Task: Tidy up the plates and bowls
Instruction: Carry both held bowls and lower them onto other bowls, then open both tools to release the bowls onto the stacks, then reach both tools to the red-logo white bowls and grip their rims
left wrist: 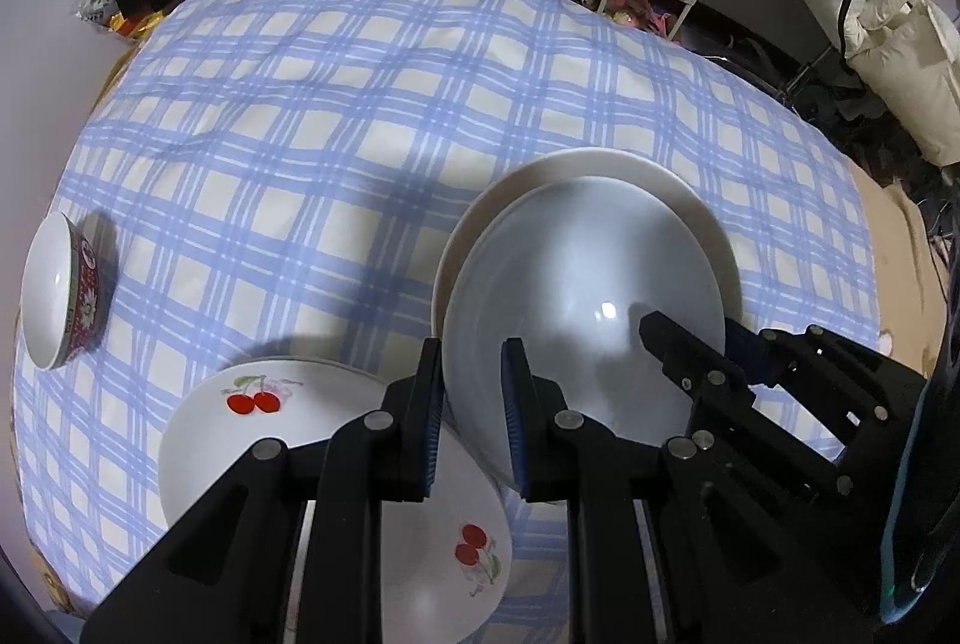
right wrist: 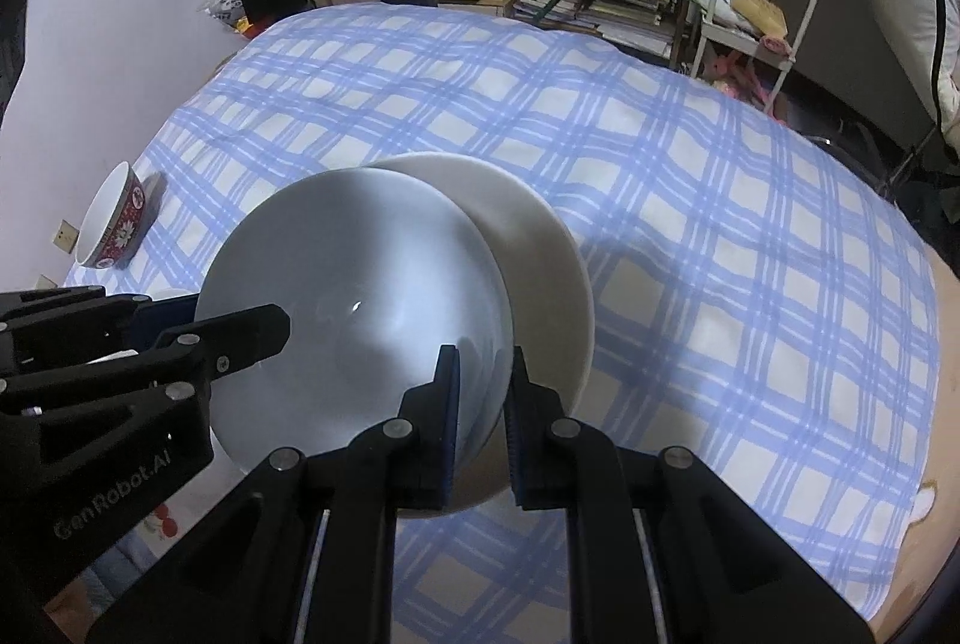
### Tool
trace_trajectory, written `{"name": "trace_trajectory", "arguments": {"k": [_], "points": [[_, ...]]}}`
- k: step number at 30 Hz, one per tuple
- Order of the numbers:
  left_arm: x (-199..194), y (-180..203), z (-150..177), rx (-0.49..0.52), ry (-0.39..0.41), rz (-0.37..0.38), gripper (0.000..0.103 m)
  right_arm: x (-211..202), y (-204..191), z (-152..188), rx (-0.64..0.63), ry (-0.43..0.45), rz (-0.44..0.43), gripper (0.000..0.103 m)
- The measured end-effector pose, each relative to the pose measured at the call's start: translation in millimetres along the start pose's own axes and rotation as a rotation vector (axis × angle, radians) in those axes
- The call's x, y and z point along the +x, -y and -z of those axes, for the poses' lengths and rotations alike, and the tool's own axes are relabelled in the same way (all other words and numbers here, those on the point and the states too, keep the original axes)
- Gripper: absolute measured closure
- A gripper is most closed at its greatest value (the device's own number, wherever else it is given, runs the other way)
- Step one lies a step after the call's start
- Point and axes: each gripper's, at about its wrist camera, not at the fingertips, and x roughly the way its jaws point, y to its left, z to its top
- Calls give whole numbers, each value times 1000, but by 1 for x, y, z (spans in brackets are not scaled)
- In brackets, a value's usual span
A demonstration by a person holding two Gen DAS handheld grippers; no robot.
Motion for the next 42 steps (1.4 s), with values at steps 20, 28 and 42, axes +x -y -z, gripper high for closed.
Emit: {"name": "trace_trajectory", "arguments": {"k": [20,28,42], "points": [[-12,-15,-5,-60,41,-2,82,-17,5,-6,-3,98,9,73],[-31,-38,2,-74,83,-38,57,-42,0,-12,42,185,-79,39],[-73,-126,11,-119,123,-159,24,-63,-73,-57,-27,305,-95,0]]}}
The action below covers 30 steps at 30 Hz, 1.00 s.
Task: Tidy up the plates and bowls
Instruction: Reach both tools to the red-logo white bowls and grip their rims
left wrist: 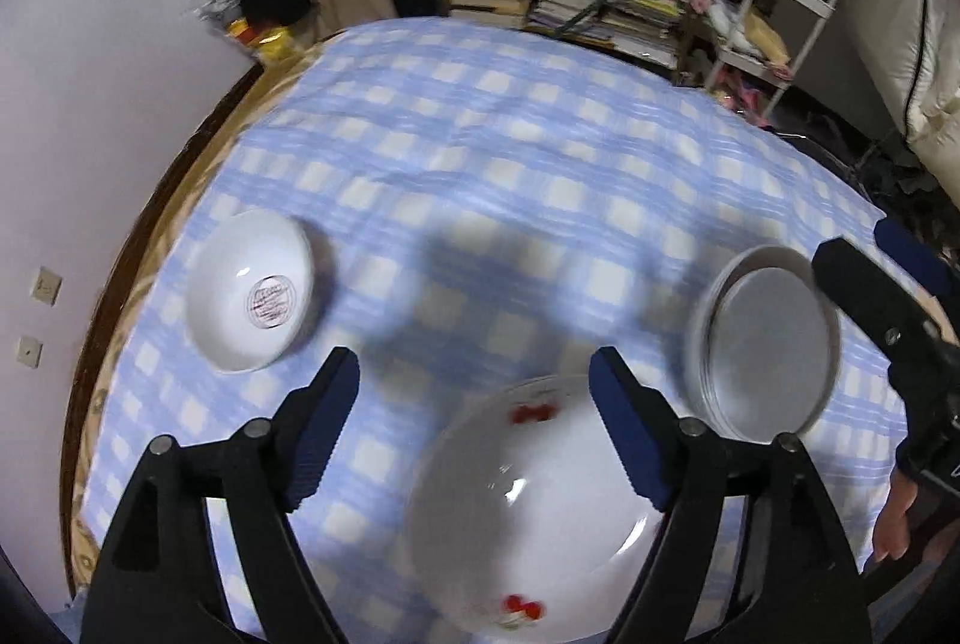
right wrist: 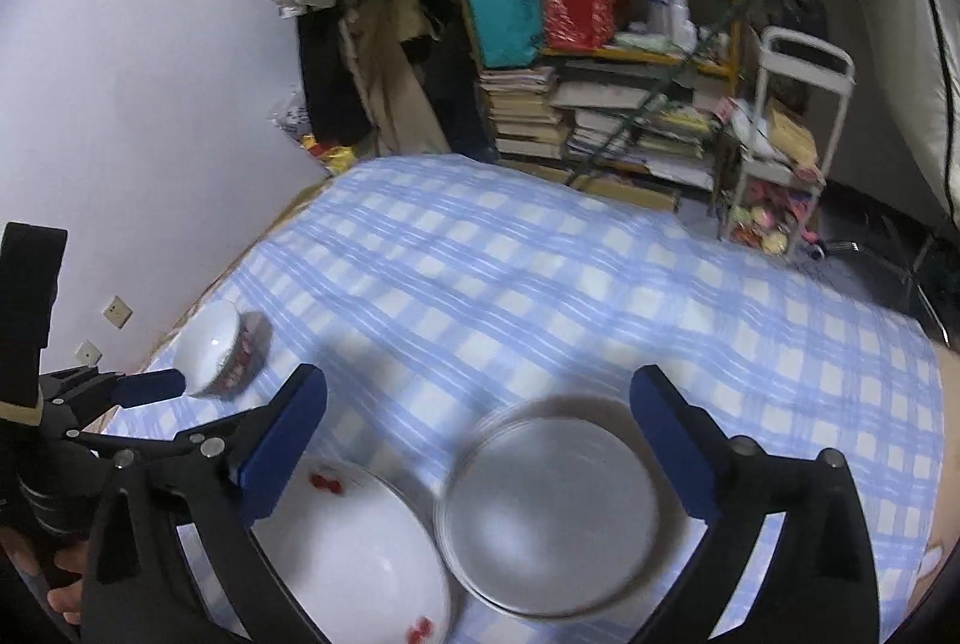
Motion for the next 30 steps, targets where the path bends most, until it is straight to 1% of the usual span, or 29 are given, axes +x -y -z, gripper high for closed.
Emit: {"name": "trace_trajectory", "arguments": {"k": [2,4,5,10,16,22,30], "points": [[-1,-17,0,-20,-4,-13,24,4,-17,-4,-31,6,-1,0],[-5,-40,-1,-51,20,-56,24,11,-35,-8,-59,10,-6,0],[-5,-47,-1,-63,25,-63,24,14,-42,-9,-63,8,-11,0],[0,-101,-1,-159,14,-59,24,36,-78,-15,-85,-13,-27,0],[18,-147,4,-226,7,-84,24,64,-121,-23,-134,-38,-47,0],[42,-174,9,-263,-8,-91,24,93,-152,-25,-160,-76,-61,0],[72,-191,12,-288,-32,-78,24,131,-173,-14,-173,-149,-85,0]]}}
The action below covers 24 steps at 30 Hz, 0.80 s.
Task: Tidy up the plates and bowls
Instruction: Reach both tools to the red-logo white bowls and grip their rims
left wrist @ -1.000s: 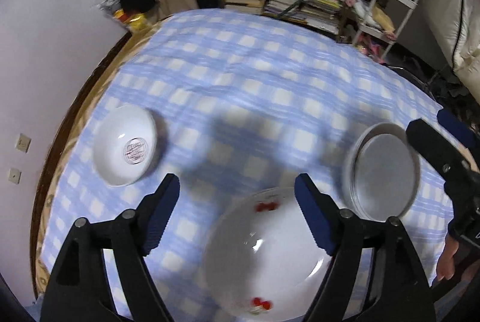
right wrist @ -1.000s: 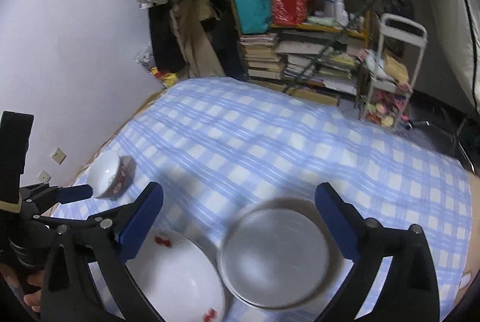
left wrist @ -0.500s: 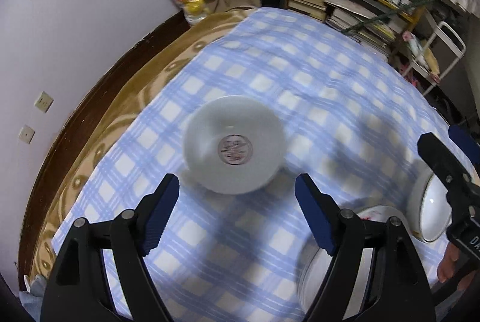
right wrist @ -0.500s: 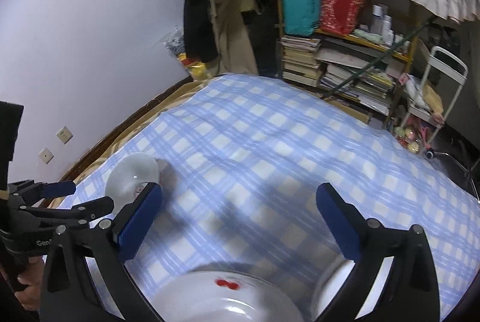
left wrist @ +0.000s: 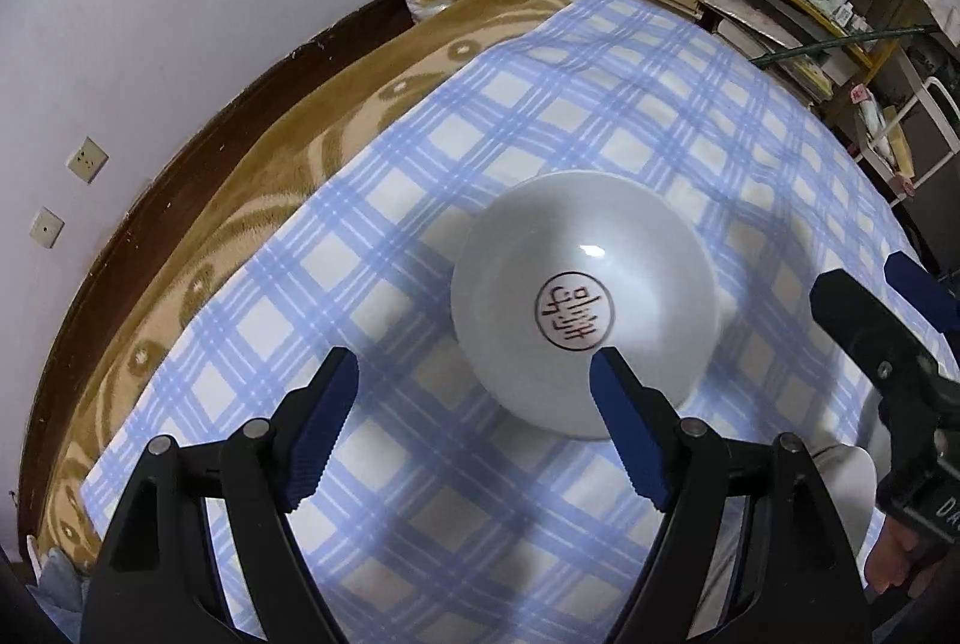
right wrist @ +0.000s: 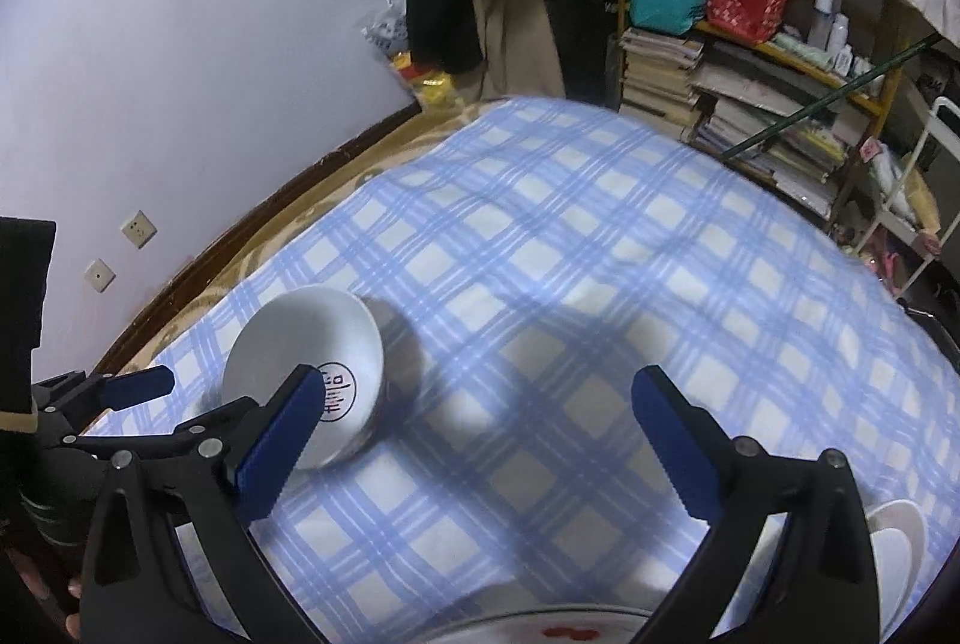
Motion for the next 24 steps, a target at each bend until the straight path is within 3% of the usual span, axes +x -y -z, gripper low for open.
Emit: {"name": "trace_trajectory", "arguments": {"k": [6,8,12,17,20,24], "points": [[18,-9,-3,-34,-22,25,25,32,-5,1,22,-85,-24,17],[22,-10,-4,-42,-28,55,33,43,-3,2,55,-127,-77,26],[29,-7,-7,-40,-28,74,46,55,-7,4,69,-152,-107,28],[40,-3,-9,-27,-44,90,79,72,-12,6,84,-211,-134,71],[43,-2,-9,-38,-49,109,90,75,-11,7,123,-210,-173,91],[40,3,-9,-14,-52,100,90,77,-17,7,117,-229,-169,96]]}}
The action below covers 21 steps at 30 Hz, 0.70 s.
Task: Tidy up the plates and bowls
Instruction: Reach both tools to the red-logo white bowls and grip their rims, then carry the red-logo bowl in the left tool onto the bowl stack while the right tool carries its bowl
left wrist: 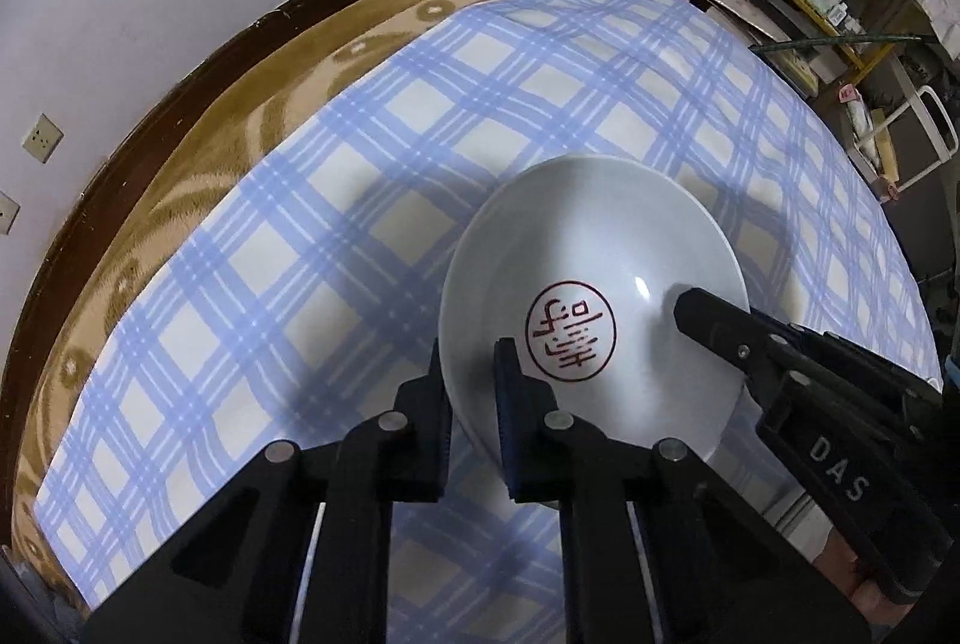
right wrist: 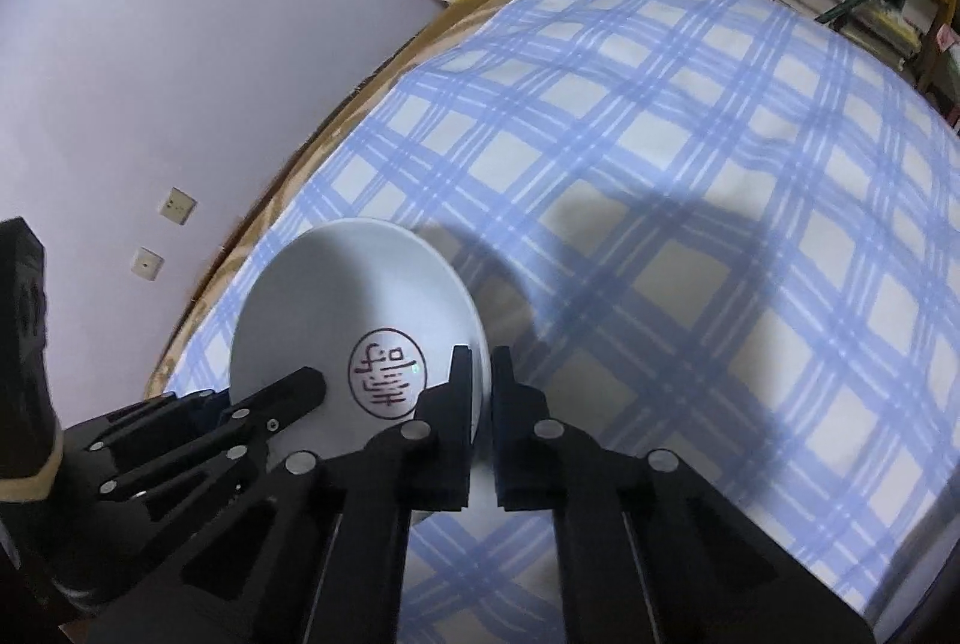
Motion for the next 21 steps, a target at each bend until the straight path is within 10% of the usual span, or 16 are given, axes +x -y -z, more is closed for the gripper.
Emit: {"name": "trace_trajectory", "arguments": {"k": [21], "points": [[-61,77,22,132,26,37,89,-95,32,22,2,103,91,96]]}}
